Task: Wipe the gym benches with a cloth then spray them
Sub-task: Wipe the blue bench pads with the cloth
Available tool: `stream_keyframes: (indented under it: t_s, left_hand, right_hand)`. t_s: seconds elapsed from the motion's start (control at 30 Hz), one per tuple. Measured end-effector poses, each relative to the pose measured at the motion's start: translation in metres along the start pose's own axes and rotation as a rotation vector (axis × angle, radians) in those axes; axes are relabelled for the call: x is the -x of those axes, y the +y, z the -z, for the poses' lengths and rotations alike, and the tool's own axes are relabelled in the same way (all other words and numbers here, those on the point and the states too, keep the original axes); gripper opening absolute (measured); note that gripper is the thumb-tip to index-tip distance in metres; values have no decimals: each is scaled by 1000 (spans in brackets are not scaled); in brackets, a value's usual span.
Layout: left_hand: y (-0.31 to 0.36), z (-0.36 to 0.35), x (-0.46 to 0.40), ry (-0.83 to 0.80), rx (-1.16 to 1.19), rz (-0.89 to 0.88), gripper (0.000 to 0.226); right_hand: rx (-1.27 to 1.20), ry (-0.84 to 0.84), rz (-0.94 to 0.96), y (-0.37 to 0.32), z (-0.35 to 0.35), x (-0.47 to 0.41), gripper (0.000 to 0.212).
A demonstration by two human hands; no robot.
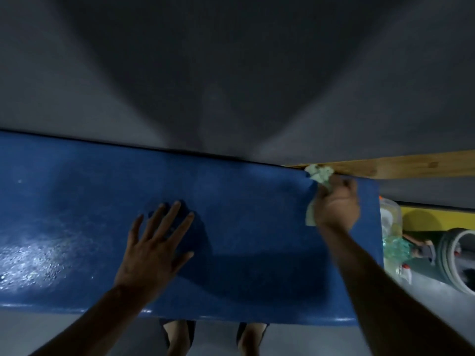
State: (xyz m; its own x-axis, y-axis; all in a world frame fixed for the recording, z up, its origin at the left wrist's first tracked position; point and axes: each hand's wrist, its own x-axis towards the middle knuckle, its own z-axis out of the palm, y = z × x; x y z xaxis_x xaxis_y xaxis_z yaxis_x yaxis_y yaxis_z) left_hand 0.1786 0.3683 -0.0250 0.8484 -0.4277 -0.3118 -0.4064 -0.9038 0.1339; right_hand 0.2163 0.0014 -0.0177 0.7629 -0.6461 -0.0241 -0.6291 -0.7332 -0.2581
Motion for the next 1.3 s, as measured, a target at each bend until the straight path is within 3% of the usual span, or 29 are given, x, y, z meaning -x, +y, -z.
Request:
stream_keyframes:
  t_s: [0.1,0.2,0.27,0.37,0.5,0.57,0.63,0.8,0.93,1.03,1.13,1.23,1.3]
  left_hand:
    - [-2,-4,0,-14,3,-12,72]
    - [-2,-4,-1,-20,-10,-13,74]
    - [-5,-4,-2,-20,-12,-20,75]
    - [-8,-4,-3,-34,-8,-34,75]
    - [-13,-2,-6,-39,14,-54,75]
    - [-14,-2,-8,-48,24,-59,75]
    - [-14,-3,-8,-36,42,-60,75]
    - [-14,-2,-8,-47,28,-56,79]
    - [-14,-3,-9,-46,32,-52,78]
    - [-15,-5,-8,-40,44,-57,80]
    - [-15,-6,-7,-23,59,-56,80]
    - [-15,-7,-7,-24,70,-56,82]
    - [-15,-7,-6,-8,65,-61,78]
  right_hand:
    - [-43,0,141,-76,-35,51,30]
    - [62,-135,539,-128,-46,90,37]
    - [76,-238,695,-125,-38,81,41]
    - [120,-326,595,-72,-23,33,39]
    - [183,-117,178,14,7,-13,29]
    - [199,-67,-25,4,4,-5,27]
    - [225,-49,-76,-41,-14,21,34]
    - [143,-148,390,-171,-54,112,47]
    - [112,-285,738,-152,-36,102,56]
    - [162,-338,628,-76,-20,58,42]
    - [157,-139,289,-2,2,35,36]
    - [62,-53,-123,-12,-7,53,37]
    - [14,-59,-178,-56,-27,77,51]
